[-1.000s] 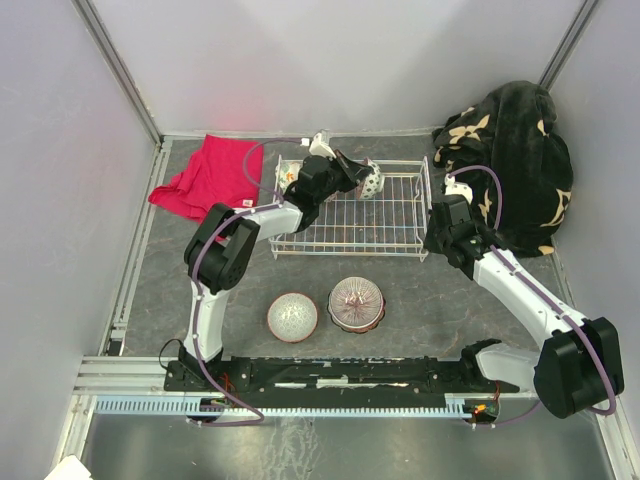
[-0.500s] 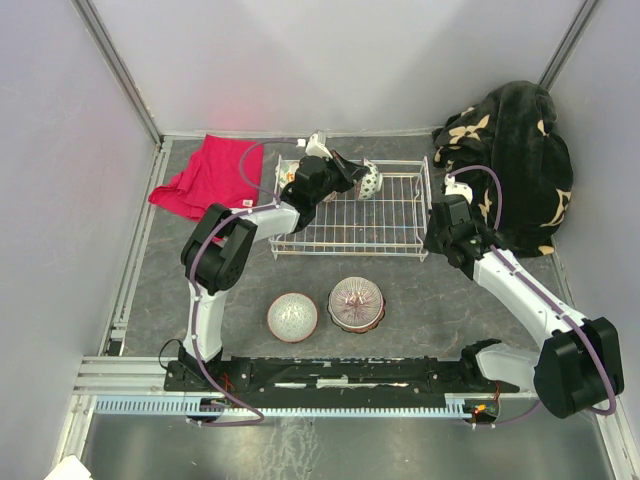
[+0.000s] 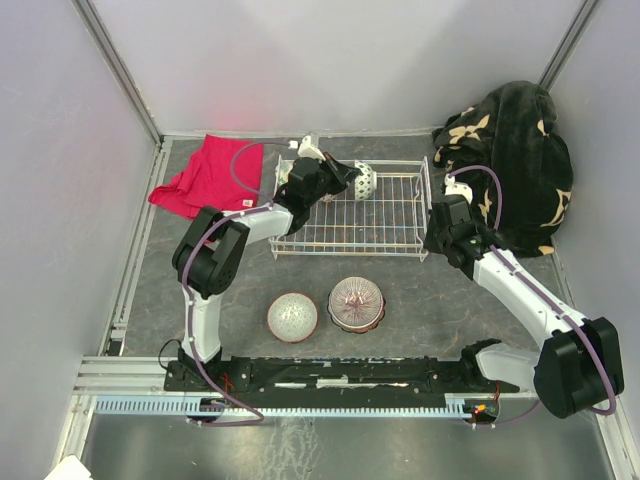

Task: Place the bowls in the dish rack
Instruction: Place the bowl in the dish rack.

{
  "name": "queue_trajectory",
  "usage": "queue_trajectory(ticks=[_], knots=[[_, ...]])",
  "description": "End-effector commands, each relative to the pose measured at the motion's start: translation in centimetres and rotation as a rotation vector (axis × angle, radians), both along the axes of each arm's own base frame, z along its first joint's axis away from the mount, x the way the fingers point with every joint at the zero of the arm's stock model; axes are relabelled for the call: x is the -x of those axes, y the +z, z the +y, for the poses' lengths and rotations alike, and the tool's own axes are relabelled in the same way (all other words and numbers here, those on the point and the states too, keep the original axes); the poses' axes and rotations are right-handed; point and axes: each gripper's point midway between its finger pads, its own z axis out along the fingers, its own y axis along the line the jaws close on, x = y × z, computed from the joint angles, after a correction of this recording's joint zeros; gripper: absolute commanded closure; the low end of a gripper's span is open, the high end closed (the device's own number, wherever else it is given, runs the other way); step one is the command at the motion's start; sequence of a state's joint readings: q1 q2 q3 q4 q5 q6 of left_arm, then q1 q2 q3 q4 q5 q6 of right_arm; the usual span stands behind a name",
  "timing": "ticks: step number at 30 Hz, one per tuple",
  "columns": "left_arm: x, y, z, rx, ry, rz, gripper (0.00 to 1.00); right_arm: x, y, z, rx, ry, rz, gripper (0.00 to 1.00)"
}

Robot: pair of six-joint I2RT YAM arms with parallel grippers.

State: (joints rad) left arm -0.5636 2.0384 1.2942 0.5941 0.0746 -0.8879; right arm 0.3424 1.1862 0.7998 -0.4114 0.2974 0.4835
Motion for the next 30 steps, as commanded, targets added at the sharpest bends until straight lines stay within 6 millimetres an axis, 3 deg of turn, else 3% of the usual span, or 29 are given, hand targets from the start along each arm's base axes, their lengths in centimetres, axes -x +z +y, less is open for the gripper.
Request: queue_trajectory(ticks=[1, 11, 22, 30], knots=[[1.3, -7.8, 3.9, -0.239, 0.048, 0.158, 0.94, -1.0, 1.8, 0.4, -0.05, -0.031, -0.064, 0.87], [1.6, -7.7, 5.1, -0.264, 0.059, 0.163, 0.91, -1.0, 1.8, 0.5, -0.055, -0.028, -0.064, 0.87], [2.1, -6.0, 7.0, -0.323, 0.111, 0.142, 0.88, -1.0, 1.8, 0.8, -0.067, -0.02, -0.065, 0.87], [2.2, -5.6, 7.2, -0.332, 0.115, 0.138, 0.87, -0.9, 1.8, 0.9, -0.071, -0.016, -0.066, 0.87]])
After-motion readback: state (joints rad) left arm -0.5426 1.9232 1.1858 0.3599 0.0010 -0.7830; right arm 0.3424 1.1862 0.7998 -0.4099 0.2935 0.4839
